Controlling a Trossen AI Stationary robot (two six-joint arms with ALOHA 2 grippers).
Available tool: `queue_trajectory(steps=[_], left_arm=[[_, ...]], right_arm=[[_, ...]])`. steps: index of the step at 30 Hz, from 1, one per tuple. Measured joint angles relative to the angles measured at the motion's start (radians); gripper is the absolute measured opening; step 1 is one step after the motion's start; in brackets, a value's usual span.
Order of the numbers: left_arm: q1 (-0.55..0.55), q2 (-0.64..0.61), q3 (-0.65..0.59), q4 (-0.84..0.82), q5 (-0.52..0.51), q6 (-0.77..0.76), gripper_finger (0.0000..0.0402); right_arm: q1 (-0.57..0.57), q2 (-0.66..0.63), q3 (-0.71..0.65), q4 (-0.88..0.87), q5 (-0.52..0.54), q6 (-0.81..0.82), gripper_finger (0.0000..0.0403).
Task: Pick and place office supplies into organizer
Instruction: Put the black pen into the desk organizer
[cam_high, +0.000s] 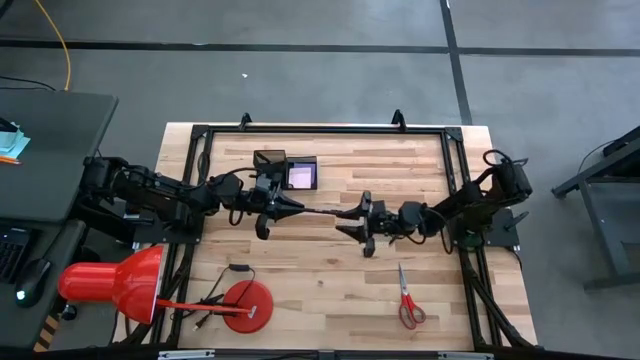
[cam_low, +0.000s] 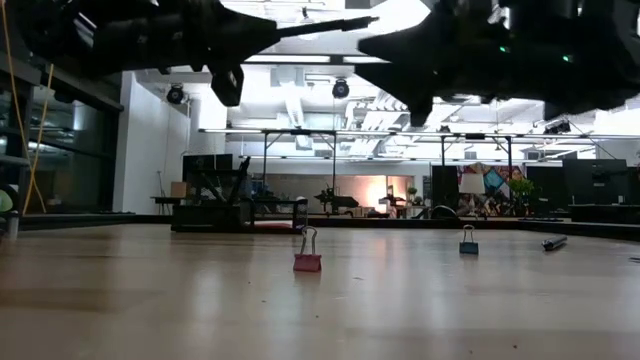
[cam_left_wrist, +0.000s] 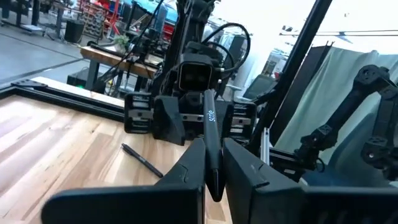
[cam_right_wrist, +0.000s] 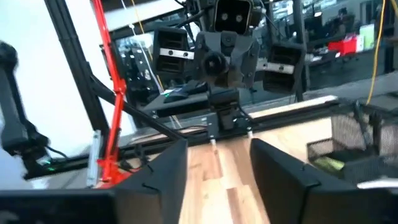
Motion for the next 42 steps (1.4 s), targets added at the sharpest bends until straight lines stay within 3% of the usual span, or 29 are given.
queue_trajectory(steps=[8, 25, 35, 42], left_arm=[[0.0, 0.0, 0.0, 0.015, 0.001, 0.0, 0.0022], [0.0, 0.0, 0.0, 0.011, 0.005, 0.002, 0.0015], [0.0, 0.001, 0.0, 0.008, 0.005, 0.003, 0.0016], [0.0, 0.001, 0.0, 0.004, 0.005, 0.003, 0.0021]], right_arm=[[-0.002, 0.0, 0.073, -0.036, -0.015, -0.11, 0.0219], [-0.009, -0.002, 0.082, 0.042, -0.029, -0.179, 0.0203], [-0.038, -0.002, 0.082, 0.047, 0.05, -0.124, 0.0193], [-0.054, -0.002, 0.082, 0.058, -0.006, -0.124, 0.0188]])
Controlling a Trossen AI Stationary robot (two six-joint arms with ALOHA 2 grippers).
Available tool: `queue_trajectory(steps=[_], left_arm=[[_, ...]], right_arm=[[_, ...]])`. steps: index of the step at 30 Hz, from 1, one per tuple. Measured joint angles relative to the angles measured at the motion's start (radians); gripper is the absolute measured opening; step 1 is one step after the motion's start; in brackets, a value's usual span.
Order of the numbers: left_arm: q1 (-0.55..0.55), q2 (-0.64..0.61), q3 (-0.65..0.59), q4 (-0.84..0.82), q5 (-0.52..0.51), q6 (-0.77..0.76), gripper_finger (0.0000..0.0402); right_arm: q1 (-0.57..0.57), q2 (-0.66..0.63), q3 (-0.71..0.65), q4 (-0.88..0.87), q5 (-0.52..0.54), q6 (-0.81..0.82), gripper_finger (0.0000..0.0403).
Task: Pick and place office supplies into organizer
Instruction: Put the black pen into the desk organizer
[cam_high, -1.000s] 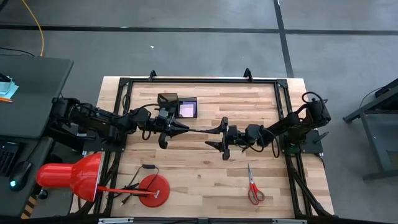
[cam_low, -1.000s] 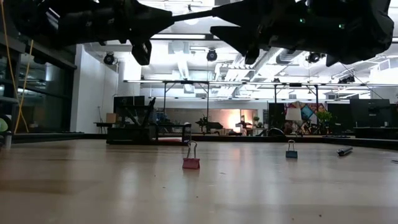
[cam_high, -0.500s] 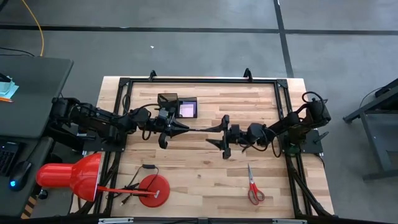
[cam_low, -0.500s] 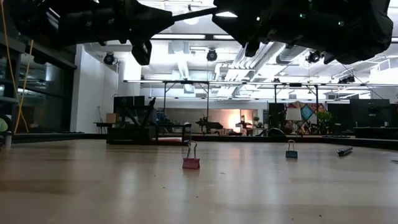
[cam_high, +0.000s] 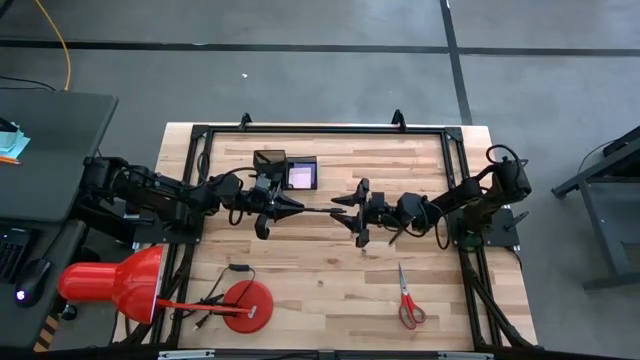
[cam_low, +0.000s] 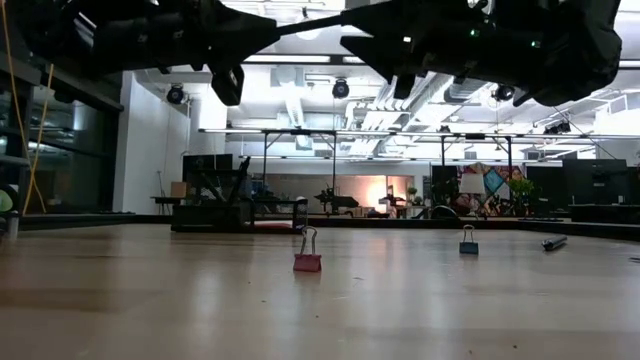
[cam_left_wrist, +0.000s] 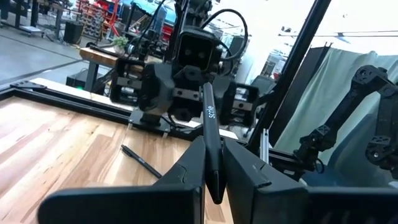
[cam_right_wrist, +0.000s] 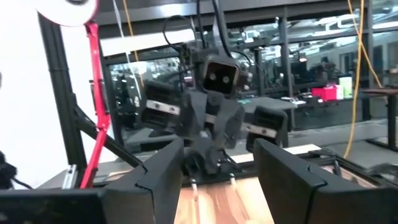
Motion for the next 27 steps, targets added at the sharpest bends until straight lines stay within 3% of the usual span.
queue_trajectory(steps=[10, 21, 27], left_arm=[[0.0, 0.0, 0.0, -0.012, -0.001, 0.002, 0.0013], [0.0, 0.0, 0.0, -0.019, -0.004, 0.004, 0.0026], [0.0, 0.0, 0.0, -0.021, -0.02, 0.002, 0.0031]], right_arm=[[0.0, 0.0, 0.0, 0.005, -0.009, 0.0, 0.0154], [0.0, -0.001, 0.0, 0.007, -0.045, -0.029, 0.0028], [0.0, -0.001, 0.0, 0.006, -0.035, -0.027, 0.0029]])
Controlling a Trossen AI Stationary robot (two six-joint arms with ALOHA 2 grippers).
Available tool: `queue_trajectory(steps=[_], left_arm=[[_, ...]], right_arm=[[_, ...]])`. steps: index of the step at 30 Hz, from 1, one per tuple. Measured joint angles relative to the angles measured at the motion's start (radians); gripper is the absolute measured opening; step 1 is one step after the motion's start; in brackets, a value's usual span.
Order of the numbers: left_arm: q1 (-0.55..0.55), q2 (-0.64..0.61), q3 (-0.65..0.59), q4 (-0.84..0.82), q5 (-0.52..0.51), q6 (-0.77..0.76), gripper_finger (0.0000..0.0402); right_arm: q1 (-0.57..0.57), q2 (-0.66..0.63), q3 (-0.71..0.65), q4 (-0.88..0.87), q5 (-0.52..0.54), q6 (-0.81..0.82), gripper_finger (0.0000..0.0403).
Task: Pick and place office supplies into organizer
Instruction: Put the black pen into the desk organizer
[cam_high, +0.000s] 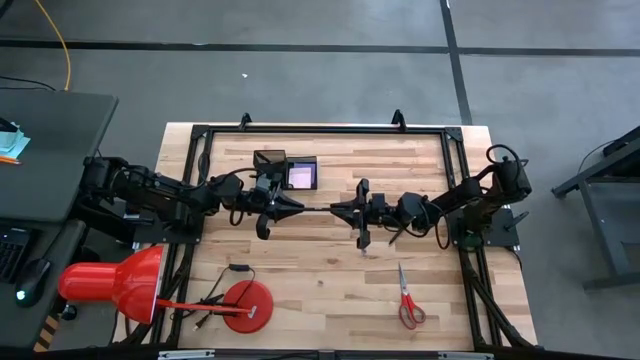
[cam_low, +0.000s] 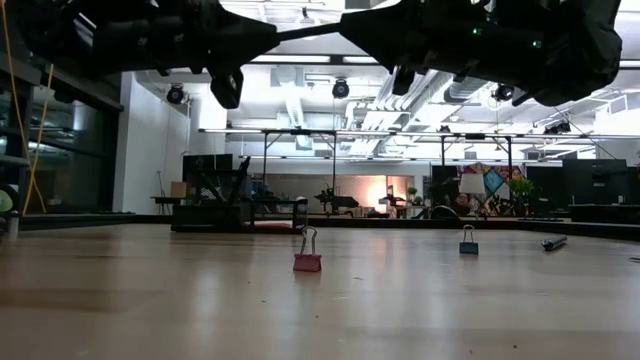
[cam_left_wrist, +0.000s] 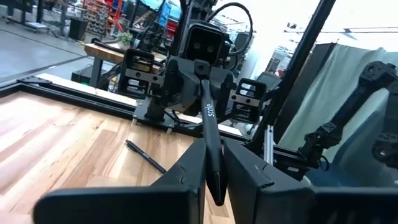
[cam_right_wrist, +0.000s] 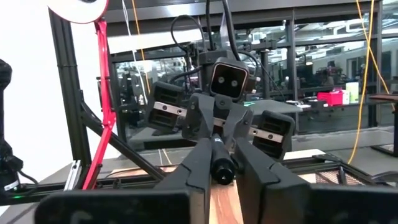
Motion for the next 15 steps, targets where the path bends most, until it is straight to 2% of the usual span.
queue_trajectory(steps=[5, 12, 15], left_arm=[[0.0, 0.0, 0.0, -0.012, -0.022, 0.0, 0.004], [0.0, -0.001, -0.001, -0.056, -0.115, -0.024, 0.0039], [0.0, 0.0, -0.001, -0.076, -0.164, -0.023, 0.0051]], right_arm=[[0.001, 0.0, 0.0, -0.017, 0.037, 0.0, 0.0056], [0.001, -0.001, -0.001, -0.048, 0.069, -0.018, 0.0031], [0.0, 0.0, -0.001, -0.057, 0.081, -0.018, 0.0034]])
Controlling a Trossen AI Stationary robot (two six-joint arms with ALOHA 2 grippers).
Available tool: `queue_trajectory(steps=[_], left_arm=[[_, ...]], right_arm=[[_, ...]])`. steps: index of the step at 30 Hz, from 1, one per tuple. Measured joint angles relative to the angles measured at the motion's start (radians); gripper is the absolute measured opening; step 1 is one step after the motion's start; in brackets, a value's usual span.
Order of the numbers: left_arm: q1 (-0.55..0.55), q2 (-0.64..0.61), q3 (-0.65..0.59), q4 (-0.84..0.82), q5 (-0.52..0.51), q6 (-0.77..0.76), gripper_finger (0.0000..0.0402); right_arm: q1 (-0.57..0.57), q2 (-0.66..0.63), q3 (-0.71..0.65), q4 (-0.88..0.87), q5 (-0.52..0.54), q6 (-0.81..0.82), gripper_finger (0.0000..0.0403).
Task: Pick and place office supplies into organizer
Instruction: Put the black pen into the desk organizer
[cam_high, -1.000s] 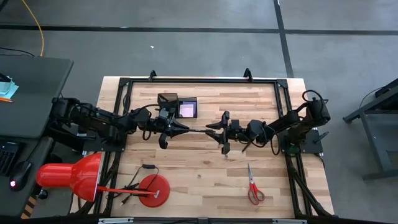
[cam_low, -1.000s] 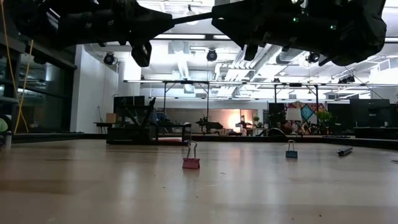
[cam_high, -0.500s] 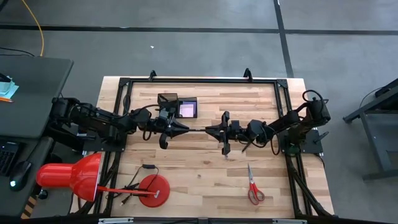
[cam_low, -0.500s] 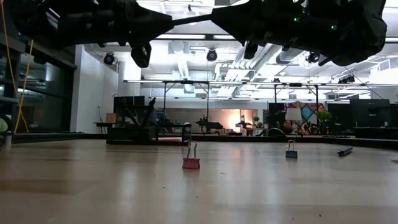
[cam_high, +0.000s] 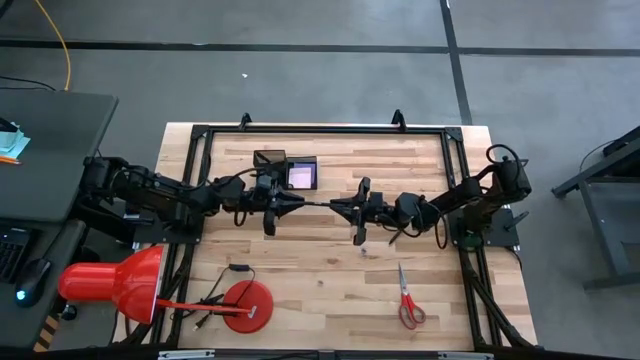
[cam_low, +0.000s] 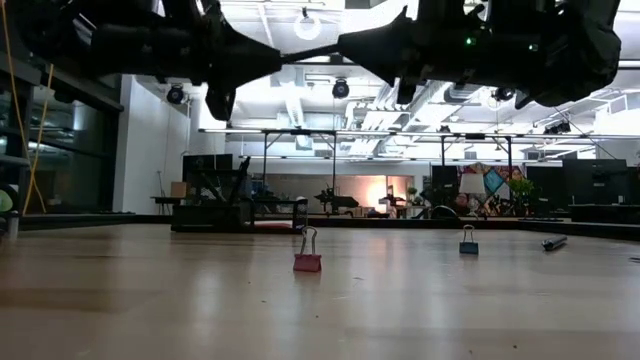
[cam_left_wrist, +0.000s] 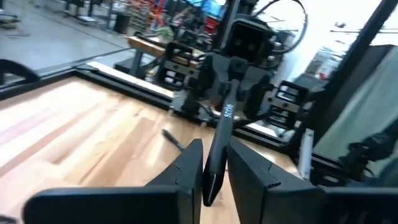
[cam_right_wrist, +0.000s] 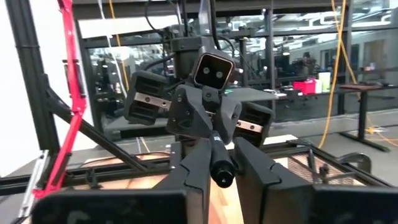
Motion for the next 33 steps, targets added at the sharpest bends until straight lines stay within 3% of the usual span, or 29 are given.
queue_trajectory(steps=[5, 10, 18, 22, 33], left_arm=[[0.001, -0.009, 0.001, -0.052, -0.057, -0.003, 0.009], [0.0, -0.039, 0.001, -0.131, -0.148, 0.022, 0.0138], [0.001, -0.148, 0.001, -0.367, -0.289, 0.069, 0.0223], [0.001, -0.234, 0.001, -0.474, -0.278, 0.087, 0.0255], [0.001, -0.608, 0.001, -0.794, -0.272, 0.169, 0.0297]], right_arm=[[0.001, 0.0, 0.001, -0.03, 0.051, 0.0, 0.0052], [0.001, 0.001, 0.001, -0.055, 0.077, -0.008, 0.0037], [-0.006, 0.001, 0.001, -0.072, 0.089, -0.008, 0.0051], [-0.032, 0.001, 0.001, -0.083, 0.085, 0.003, 0.0047], [-0.192, 0.001, 0.04, -0.178, -0.09, 0.101, 0.0045]])
